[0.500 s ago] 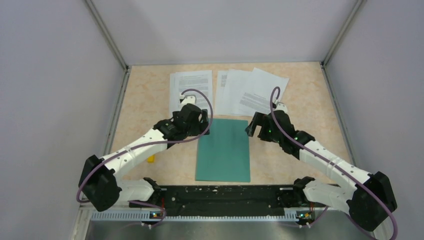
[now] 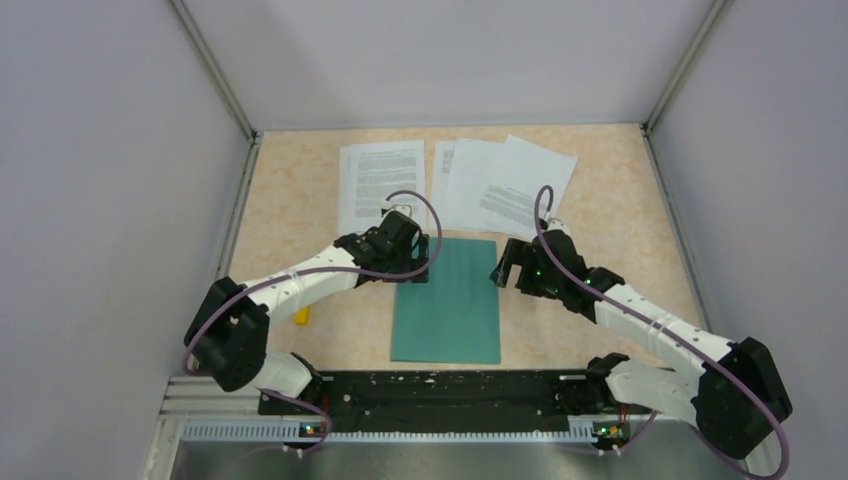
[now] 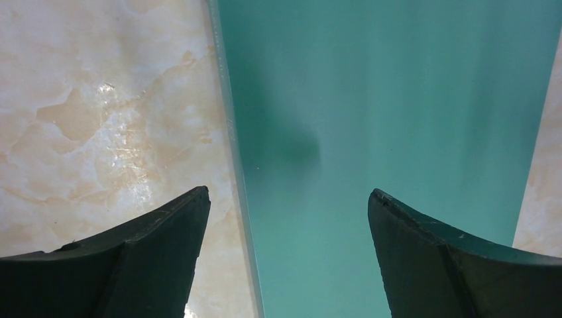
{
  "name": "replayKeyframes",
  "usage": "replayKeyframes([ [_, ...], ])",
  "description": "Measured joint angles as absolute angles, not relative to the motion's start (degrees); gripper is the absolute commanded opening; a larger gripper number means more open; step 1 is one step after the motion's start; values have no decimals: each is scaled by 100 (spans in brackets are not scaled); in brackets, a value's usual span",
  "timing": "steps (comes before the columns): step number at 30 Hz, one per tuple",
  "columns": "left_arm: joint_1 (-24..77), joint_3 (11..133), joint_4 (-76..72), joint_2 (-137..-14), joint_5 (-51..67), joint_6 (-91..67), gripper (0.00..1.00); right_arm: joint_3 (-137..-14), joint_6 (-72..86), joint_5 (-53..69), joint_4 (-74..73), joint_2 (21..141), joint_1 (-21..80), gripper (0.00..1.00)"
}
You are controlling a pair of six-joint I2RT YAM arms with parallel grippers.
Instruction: Put the files into the folder
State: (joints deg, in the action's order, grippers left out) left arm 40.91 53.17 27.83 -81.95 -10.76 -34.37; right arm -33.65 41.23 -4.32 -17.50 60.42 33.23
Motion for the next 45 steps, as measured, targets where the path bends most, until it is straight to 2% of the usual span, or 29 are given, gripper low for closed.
replayKeyframes([
  [7, 3972, 5325, 2829, -8289, -869, -3402, 93, -3030, 4414, -84, -1750, 5983, 3673, 99],
  [20, 2379, 6628, 2823, -9004, -62, -3179, 89, -2613, 6276, -696, -1057, 5883, 6405, 99],
  [30, 2259, 6412, 3055, -8799, 268, -3179, 88, -2936, 8390, -2095, -336, 7164, 8213, 99],
  [45, 2097, 6117, 3728, -7822, 368, -2952, 88, -3555, 10309, -3400, 1203, 9050, 8952, 99],
])
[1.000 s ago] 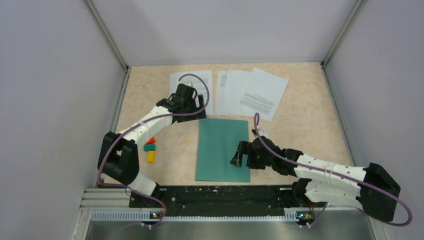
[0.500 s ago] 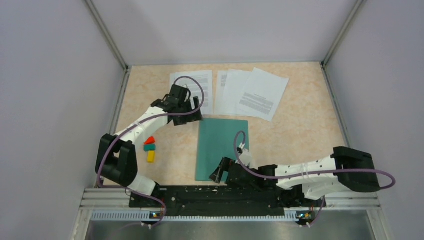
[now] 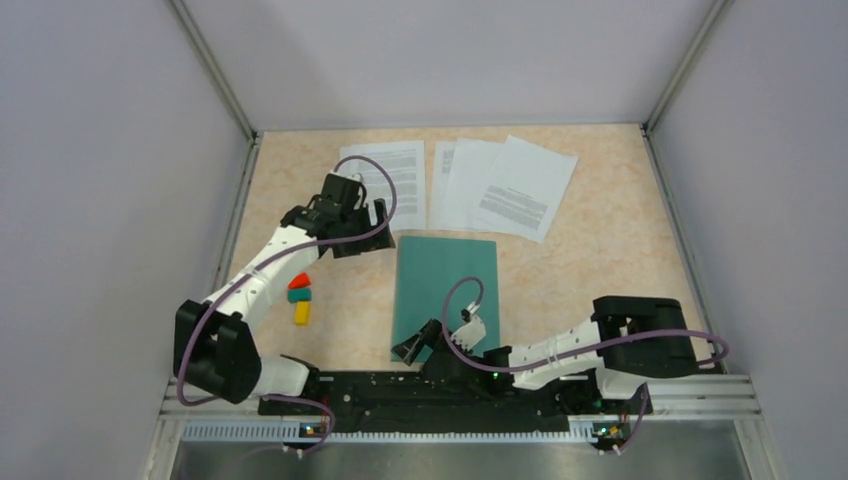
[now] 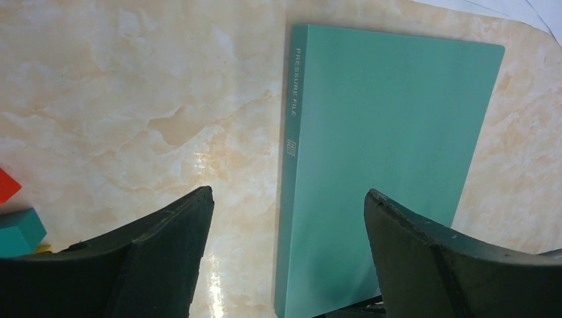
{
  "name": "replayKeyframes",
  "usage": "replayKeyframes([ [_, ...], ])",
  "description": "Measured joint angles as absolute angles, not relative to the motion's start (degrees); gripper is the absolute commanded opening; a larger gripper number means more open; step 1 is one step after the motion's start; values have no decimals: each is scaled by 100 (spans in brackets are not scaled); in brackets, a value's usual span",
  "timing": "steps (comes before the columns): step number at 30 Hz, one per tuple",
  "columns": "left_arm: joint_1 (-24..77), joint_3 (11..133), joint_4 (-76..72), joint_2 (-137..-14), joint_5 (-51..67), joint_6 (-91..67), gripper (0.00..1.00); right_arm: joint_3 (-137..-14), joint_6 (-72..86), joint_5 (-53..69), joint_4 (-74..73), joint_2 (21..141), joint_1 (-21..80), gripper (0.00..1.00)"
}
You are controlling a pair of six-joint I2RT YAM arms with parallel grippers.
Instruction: Put the files into the folder
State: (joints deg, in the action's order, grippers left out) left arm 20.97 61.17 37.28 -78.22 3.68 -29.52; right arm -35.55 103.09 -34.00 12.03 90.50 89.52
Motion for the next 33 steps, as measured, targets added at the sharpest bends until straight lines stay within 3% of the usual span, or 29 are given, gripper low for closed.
replayKeyframes([
  [10, 1970, 6117, 3929, -7710, 521, -2749, 88, -3271, 11056, -4335, 1579, 9063, 9177, 99],
  [20, 1962, 6117, 3927, -7710, 803, -2773, 86, -2606, 11830, -5212, 919, 8333, 9421, 99],
  [33, 1959, 5741, 3573, -7972, 1264, -3092, 74, -1767, 11963, -5913, 1236, 7835, 9526, 98],
])
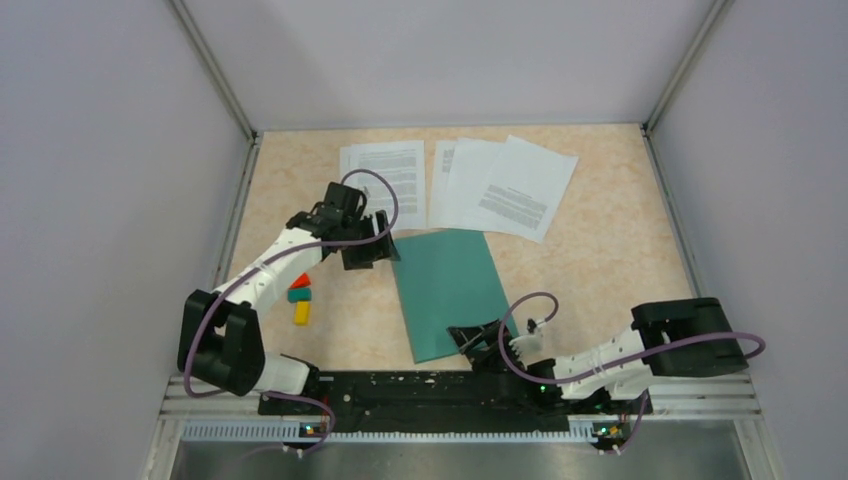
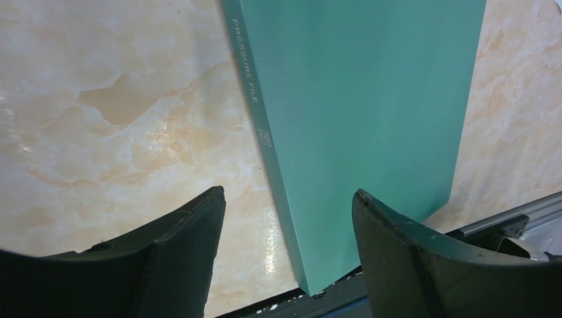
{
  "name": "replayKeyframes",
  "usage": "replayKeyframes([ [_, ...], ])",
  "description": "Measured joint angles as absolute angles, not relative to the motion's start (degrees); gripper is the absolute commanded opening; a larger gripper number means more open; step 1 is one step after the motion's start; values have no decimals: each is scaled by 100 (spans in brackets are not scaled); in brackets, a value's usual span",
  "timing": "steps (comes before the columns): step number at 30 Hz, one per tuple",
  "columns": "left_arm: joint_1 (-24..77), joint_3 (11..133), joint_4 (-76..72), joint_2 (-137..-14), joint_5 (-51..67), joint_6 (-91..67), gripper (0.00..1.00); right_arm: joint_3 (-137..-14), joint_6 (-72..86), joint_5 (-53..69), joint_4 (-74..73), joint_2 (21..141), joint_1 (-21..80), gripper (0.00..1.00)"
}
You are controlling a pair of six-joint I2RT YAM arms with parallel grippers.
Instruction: Put the files into the folder
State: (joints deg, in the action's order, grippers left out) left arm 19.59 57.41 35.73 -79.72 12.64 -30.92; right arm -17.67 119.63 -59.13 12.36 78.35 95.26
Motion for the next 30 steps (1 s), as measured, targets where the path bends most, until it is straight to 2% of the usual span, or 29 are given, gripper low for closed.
replayKeyframes([
  [6, 1962, 5339, 3262, -8077, 1553, -3304, 65, -1232, 11966, -6217, 2167, 7789, 9526, 96],
  [24, 1962, 4823, 2443, -8617, 2250, -3787, 36, -1079, 11966, -6530, 3538, 8455, 9537, 87],
  [30, 1962, 4797, 2338, -8680, 2318, -3804, 32, -985, 11966, -6670, 4442, 9157, 9535, 77],
])
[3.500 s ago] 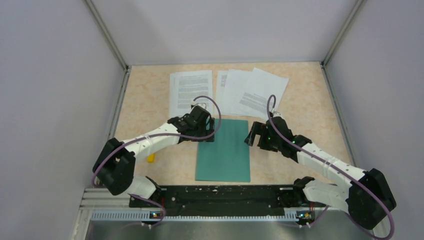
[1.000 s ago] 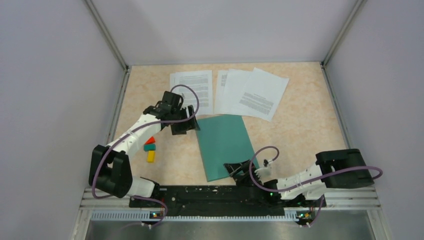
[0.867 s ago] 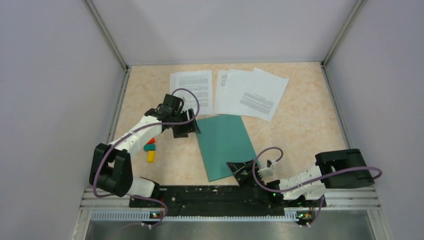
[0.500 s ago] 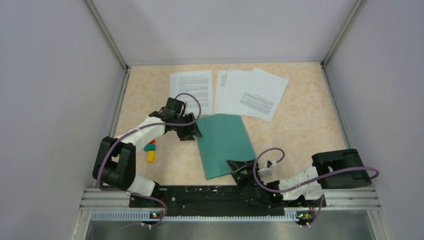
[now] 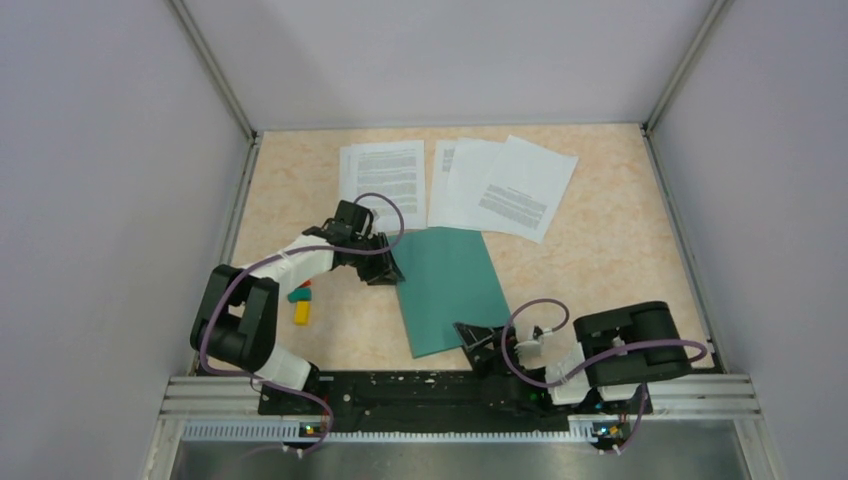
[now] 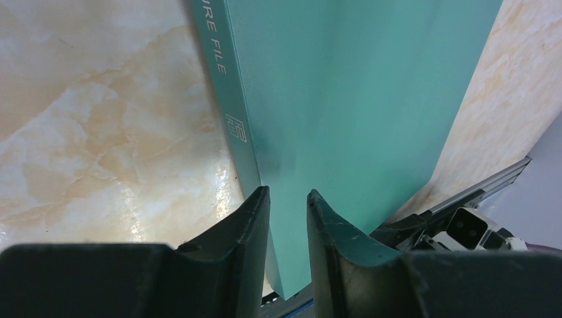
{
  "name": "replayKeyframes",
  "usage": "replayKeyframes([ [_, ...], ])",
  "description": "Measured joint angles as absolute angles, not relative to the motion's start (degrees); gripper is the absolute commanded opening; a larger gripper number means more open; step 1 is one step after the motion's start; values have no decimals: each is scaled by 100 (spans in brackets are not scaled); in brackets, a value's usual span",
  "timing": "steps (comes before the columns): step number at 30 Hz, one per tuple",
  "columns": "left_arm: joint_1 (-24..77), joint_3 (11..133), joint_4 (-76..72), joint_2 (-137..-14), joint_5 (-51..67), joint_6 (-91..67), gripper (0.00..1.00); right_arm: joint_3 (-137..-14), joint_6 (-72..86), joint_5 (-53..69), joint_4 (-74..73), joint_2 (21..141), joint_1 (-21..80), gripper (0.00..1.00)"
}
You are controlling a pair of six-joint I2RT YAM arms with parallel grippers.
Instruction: Put the files into the folder
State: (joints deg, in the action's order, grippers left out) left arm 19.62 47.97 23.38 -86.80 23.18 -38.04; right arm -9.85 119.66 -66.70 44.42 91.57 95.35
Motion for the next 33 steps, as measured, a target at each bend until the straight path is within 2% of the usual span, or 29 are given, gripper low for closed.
replayKeyframes([
  [12, 1962, 4711, 2327, -8678, 2377, -3806, 29, -792, 10556, -6960, 8023, 11203, 9509, 45],
  [16, 1962, 4711, 2392, -8674, 2377, -3806, 29, -795, 10409, -6997, 8283, 11491, 9509, 28],
  [22, 1962, 4713, 2534, -8556, 2377, -3804, 29, -792, 9929, -7057, 8471, 11424, 9509, 15],
  [25, 1962, 4713, 2617, -8444, 2373, -3804, 29, -792, 9699, -7076, 8497, 11354, 9509, 2],
  [29, 1959, 4737, 2842, -8285, 2327, -3806, 30, -792, 9448, -7072, 8538, 11340, 9509, 0],
  [33, 1962, 4860, 3127, -8040, 2204, -3852, 36, -795, 9100, -7067, 8554, 11240, 9515, 0],
])
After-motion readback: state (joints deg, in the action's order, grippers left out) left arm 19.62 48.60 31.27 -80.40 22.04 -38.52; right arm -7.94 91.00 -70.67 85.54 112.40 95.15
